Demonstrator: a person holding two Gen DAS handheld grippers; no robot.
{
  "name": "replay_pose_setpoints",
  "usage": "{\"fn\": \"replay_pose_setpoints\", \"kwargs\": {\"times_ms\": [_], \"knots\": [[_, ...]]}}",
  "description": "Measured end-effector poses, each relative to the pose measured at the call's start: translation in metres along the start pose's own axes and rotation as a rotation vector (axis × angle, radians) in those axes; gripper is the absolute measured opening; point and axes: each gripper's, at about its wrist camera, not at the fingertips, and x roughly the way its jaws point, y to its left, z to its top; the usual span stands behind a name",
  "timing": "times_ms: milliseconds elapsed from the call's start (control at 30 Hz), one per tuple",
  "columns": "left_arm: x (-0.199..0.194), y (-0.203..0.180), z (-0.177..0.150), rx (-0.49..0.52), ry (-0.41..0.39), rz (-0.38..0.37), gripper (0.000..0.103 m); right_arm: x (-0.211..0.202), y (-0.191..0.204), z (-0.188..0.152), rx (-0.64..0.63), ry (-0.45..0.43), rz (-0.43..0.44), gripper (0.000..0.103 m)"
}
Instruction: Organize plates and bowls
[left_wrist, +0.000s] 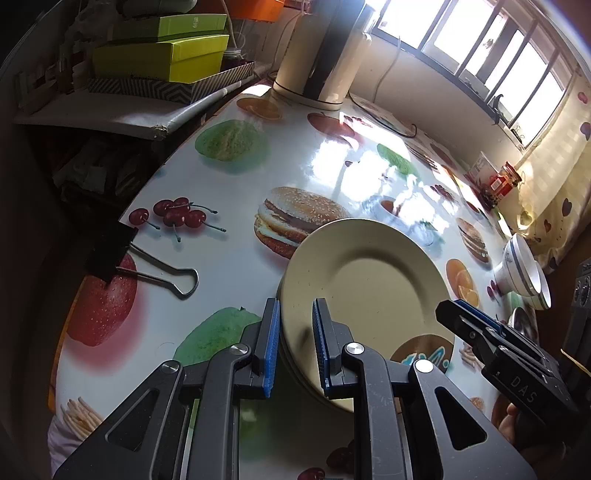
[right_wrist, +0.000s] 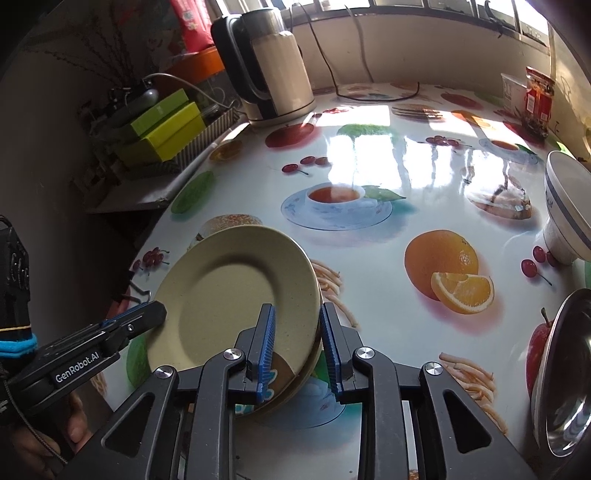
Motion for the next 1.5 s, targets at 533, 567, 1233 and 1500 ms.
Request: {"fn": "replay_pose_setpoints", "kwargs": {"times_ms": [533,567,1233,1500], "knots": [[-0.038,-0.059,0.013,0.132,-0.116,-0.073,0.045,-0.067,-0.027,0.010,0.050,-0.138,-0.069,0.053],[-0.039,-0.065,0.014,0.143,-0.120,-0.083,0.045,-0.072,-0.031,0.010,0.057,-0.147,-0.079,0.054],[-0.022,-0.185,0.025,0.398,-0.182,-0.164,0.046,-0.137,-0.128,0.009,0.180,-0.267,-0.289,0.057],[0.006,-0.227,0.037,0.440,-0.132,-0.208,0.054,-0.146,-0.179,0.015,0.231,-0.271,-0.341,0.059]]}}
